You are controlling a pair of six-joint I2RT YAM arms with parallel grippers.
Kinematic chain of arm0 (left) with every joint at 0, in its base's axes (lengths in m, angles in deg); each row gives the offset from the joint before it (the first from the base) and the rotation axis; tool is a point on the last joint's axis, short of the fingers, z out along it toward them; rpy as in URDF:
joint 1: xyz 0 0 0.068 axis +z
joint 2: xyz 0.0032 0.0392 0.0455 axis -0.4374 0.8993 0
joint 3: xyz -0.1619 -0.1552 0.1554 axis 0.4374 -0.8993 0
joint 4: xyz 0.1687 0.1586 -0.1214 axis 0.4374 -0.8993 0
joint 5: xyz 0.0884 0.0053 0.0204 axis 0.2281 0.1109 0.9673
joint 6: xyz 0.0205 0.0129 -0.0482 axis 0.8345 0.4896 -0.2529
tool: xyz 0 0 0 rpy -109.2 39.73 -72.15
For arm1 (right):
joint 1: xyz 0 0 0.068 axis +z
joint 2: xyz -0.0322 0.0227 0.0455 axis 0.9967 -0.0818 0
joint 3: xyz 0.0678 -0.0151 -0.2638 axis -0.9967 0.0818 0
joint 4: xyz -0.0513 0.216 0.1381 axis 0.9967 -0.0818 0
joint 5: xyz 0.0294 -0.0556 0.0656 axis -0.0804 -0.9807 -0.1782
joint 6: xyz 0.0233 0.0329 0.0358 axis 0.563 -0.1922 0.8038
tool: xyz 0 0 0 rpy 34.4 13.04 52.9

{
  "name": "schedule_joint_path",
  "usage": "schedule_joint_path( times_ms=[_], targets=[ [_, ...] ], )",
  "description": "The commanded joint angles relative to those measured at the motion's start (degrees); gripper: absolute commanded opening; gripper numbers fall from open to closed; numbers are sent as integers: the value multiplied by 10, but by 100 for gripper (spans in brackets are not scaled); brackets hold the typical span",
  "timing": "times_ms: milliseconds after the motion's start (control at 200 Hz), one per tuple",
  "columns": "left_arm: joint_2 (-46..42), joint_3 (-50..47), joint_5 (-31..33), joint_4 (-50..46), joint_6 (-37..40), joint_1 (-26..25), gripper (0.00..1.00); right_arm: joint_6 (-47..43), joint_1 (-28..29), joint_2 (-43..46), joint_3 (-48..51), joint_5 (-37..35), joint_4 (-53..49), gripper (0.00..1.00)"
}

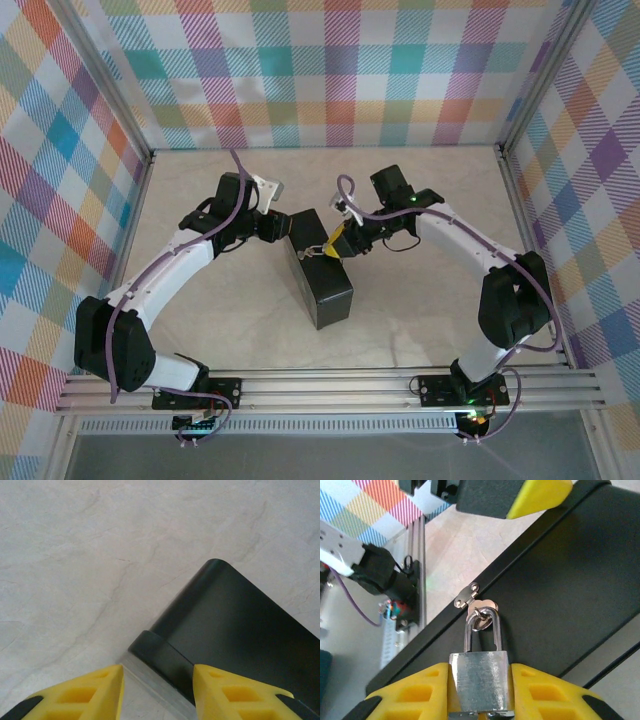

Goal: Unlock a padlock with a key

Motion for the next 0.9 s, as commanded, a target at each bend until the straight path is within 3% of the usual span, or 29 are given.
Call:
schedule_joint_path(
  times_ms=[0,215,440,580,665,895],
  targets=[
    [5,-1,-16,12,0,3,40,202,-7,30,6,73,90,11],
    [3,1,-23,13,-3,2,40,514,-19,41,73,59,252,10],
    [-2,6,-21,9,-12,2,40,661,-19,56,110,9,310,6],
    [-2,18,-8,-6,-29,-1,40,788,-16,90,180,-56,423,4],
    [1,21,-10,-12,-32,-4,40,830,-11,114,214,-96,474,4],
    [16,23,-14,-15,-33,-15,39,861,25,161,228,-189,469,5]
  ],
)
